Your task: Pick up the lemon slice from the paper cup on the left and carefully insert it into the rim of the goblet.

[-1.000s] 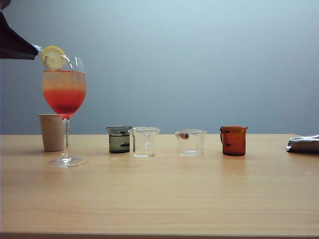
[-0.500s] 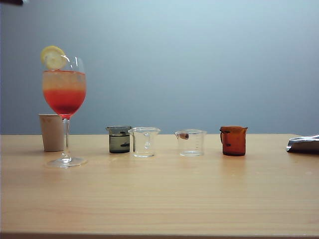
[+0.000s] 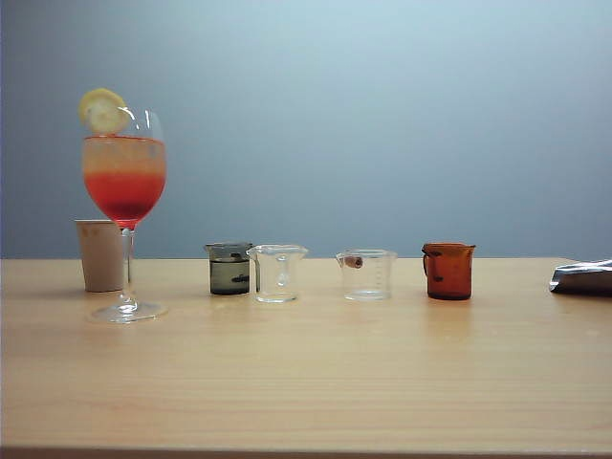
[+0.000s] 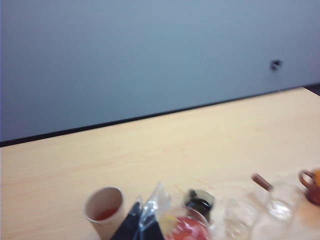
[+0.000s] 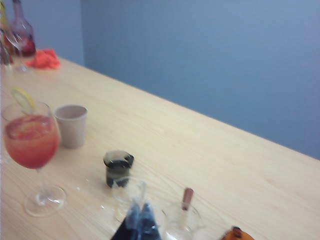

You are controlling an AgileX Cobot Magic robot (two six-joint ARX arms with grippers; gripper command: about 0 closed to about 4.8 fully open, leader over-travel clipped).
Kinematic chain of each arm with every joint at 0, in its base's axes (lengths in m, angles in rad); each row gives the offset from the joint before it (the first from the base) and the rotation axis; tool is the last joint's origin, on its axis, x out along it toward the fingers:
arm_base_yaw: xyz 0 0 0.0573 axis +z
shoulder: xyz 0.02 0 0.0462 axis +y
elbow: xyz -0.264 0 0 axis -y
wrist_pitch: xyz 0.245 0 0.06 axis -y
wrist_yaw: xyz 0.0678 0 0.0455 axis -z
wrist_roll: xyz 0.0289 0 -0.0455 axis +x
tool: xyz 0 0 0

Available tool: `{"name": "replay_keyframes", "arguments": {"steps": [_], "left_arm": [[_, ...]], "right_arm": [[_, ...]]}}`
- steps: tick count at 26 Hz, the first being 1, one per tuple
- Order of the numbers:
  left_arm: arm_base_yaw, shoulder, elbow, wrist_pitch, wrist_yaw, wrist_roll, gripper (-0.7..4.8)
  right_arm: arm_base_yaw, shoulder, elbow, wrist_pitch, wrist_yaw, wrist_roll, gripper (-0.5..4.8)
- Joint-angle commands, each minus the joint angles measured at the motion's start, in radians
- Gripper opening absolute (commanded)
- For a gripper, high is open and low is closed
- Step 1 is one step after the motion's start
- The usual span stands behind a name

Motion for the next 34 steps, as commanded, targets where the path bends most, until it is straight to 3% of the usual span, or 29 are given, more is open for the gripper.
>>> {"name": "replay_keyframes", "arguments": {"steps": [1,3,6,11,15,18,21,25,34], "left_arm": [[-0.115,-0.086,-0.105,0.009,-0.145,0.0,-0.06],[-0.18,-0.143,-0.192,0.05,-0.213,0.0,-0.06],[-0.217,-0.199,-0.282,0.115,-0.225,0.0,-0.06],[-0.224,-0.283,-0.428,0.21,-0.154,-0.001,-0.06],[-0.224,-0.342,-0.537,0.265,-0.028,-0.004,-0.06],[-0.224,-0.404,-0.661,0.361,0.056,-0.072,-0.06],[-0.224,-0.441,-0.723,0.42,0.055,-0.117,-0.06],[-0.224,-0.474,-0.783,0.428,0.06,-0.116,-0.06],[-0.224,-0.487,-0.893,0.631,0.067,-0.131,-0.06]], "right_arm": [[0.001,-0.032,-0.093,0.127,-0.011,-0.005,-0.03],[0.0,-0.046,-0.142,0.146,-0.01,-0.005,-0.03],[0.001,-0.046,-0.168,0.152,-0.011,-0.004,-0.03],[0.001,-0.045,-0.193,0.172,-0.011,-0.005,-0.03],[0.001,-0.046,-0.212,0.188,-0.006,-0.004,-0.03],[0.001,-0.039,-0.215,0.175,-0.005,-0.005,-0.01],[0.001,-0.037,-0.215,0.175,-0.004,-0.004,-0.01],[0.001,-0.037,-0.215,0.174,-0.004,-0.005,-0.01],[0.001,-0.037,-0.215,0.171,-0.004,-0.004,-0.01]]}}
